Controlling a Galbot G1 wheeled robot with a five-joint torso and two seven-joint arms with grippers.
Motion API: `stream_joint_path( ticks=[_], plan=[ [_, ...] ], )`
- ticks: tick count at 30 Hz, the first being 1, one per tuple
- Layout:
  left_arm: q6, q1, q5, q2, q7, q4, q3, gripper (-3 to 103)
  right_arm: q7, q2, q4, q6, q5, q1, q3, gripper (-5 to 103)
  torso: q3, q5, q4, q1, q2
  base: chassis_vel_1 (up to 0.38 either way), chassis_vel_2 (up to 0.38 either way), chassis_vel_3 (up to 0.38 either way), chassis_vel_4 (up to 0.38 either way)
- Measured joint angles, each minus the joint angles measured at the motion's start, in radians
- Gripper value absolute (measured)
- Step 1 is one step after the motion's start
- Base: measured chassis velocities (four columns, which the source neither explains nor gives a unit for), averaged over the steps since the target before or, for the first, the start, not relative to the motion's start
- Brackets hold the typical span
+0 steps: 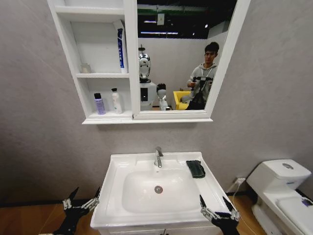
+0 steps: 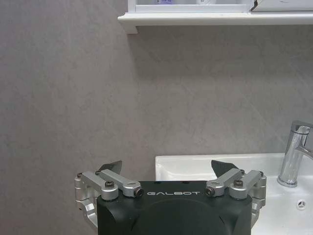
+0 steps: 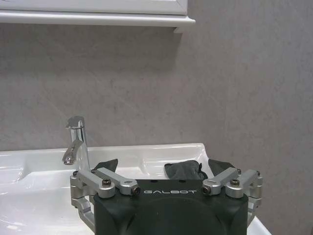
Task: Move facial cleanser and shampoo from washbasin to cabinet, then wipe washbasin with towel.
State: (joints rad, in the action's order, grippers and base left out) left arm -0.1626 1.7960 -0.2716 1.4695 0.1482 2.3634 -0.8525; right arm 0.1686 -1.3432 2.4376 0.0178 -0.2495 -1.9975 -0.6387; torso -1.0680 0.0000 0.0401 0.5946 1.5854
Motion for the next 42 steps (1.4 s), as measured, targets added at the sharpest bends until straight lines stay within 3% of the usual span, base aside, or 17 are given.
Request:
stream_joint_path(
  ticks=[28,42],
  plan=[
    [0.0,0.0,0.0,0.0,0.0,0.0,0.0,100,-0.03,0.023,0.006,0.016,0.015,0.013,-0.02,100,0.0,0.0,-0.0001,0.0,0.0,0.0,0.0,0.0,0.0],
    [0.0,0.0,0.0,0.0,0.0,0.0,0.0,100,-0.03,0.023,0.005,0.016,0.015,0.013,-0.02,100,0.0,0.0,-0.0001,0.0,0.0,0.154,-0.152,-0.152,0.156]
  ],
)
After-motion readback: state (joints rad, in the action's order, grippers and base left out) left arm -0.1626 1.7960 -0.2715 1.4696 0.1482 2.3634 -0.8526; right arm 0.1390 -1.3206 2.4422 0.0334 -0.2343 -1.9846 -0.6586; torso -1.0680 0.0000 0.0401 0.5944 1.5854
